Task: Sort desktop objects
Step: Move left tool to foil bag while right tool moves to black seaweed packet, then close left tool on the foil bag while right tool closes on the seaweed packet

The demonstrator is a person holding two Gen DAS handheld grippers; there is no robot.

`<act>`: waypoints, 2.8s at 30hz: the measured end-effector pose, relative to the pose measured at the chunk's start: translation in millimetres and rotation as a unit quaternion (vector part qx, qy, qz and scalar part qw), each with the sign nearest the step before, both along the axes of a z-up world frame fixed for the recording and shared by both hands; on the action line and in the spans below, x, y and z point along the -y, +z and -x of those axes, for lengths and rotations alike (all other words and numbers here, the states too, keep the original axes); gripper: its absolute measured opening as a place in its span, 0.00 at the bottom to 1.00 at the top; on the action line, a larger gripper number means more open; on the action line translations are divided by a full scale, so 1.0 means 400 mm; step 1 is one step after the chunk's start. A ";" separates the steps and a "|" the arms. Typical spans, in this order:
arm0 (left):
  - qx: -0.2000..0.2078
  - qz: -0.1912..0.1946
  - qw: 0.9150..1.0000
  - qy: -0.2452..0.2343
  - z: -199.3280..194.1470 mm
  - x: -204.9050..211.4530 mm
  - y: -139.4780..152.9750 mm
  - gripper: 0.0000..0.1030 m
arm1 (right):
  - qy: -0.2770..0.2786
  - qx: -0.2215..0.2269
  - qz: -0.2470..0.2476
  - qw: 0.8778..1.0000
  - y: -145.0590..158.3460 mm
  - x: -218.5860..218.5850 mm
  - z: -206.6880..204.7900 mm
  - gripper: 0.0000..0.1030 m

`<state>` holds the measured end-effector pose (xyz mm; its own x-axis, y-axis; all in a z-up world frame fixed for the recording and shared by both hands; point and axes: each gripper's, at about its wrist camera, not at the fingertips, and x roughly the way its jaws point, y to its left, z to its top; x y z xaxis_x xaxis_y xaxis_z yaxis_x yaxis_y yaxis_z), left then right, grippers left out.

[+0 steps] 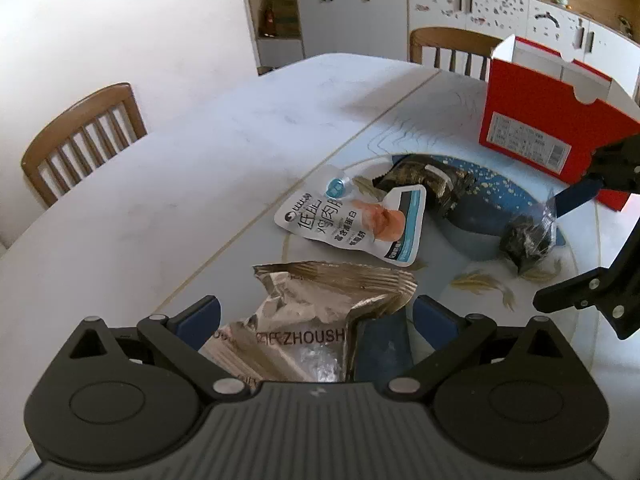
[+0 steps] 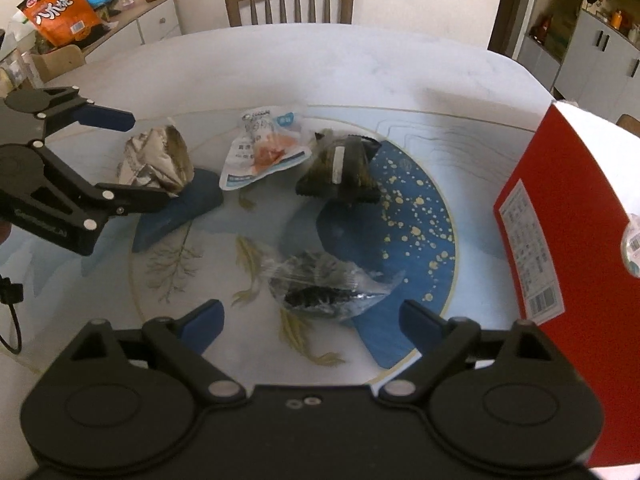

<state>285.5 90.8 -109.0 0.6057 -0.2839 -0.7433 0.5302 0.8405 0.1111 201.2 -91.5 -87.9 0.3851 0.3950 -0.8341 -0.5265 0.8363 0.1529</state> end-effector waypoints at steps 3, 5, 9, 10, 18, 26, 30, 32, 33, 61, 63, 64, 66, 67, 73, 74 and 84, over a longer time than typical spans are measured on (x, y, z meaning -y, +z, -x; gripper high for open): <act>-0.007 -0.005 1.000 -0.010 -0.012 0.008 -0.015 1.00 | -0.002 -0.005 0.002 1.000 -0.008 -0.006 -0.007 0.91; -0.015 -0.004 1.000 -0.010 -0.021 0.009 -0.026 1.00 | -0.002 -0.010 0.002 1.000 -0.011 -0.010 -0.011 0.91; -0.025 0.000 1.000 -0.003 -0.026 0.005 -0.038 1.00 | -0.003 -0.015 0.000 1.000 -0.016 -0.021 -0.022 0.90; -0.026 0.003 1.000 0.002 -0.024 0.004 -0.040 0.99 | -0.003 -0.015 0.002 1.000 -0.019 -0.026 -0.024 0.89; -0.037 0.021 0.998 0.049 -0.006 0.000 -0.057 0.99 | -0.006 -0.007 0.011 1.000 -0.026 -0.045 -0.033 0.88; -0.041 0.030 0.997 0.062 0.002 -0.003 -0.058 0.95 | -0.014 -0.002 0.012 1.000 -0.022 -0.045 -0.037 0.81; -0.037 0.032 0.997 0.067 0.006 0.000 -0.052 0.87 | -0.019 0.000 0.012 1.000 -0.021 -0.043 -0.037 0.78; -0.037 0.032 0.996 0.072 0.006 0.000 -0.051 0.84 | -0.022 0.001 0.011 1.000 -0.020 -0.040 -0.037 0.75; -0.037 0.032 0.996 0.075 0.007 0.000 -0.050 0.83 | -0.023 0.002 0.011 1.000 -0.020 -0.039 -0.037 0.74; -0.050 0.043 0.991 0.119 0.103 0.014 -0.007 0.54 | -0.035 0.017 -0.005 0.999 0.040 0.028 0.019 0.45; -0.051 0.044 0.990 0.120 0.113 0.019 -0.002 0.53 | -0.035 0.019 -0.009 0.999 0.046 0.036 0.026 0.45; -0.051 0.044 0.990 0.120 0.118 0.021 0.001 0.52 | -0.035 0.020 -0.010 0.999 0.049 0.041 0.030 0.45; -0.051 0.045 0.990 0.120 0.128 0.029 0.005 0.51 | -0.033 0.020 -0.014 0.999 0.054 0.050 0.037 0.45; -0.051 0.045 0.991 0.119 0.132 0.033 0.006 0.51 | -0.033 0.021 -0.014 0.999 0.056 0.054 0.041 0.45; -0.056 0.047 0.990 0.123 0.161 0.055 0.006 0.48 | -0.031 0.019 -0.019 0.999 0.056 0.083 0.063 0.45; -0.056 0.047 0.990 0.124 0.166 0.060 0.006 0.48 | -0.030 0.018 -0.020 0.999 0.057 0.089 0.066 0.45; -0.059 0.061 0.988 0.132 0.225 0.097 0.037 0.46 | -0.006 0.023 -0.039 0.999 0.094 0.142 0.121 0.45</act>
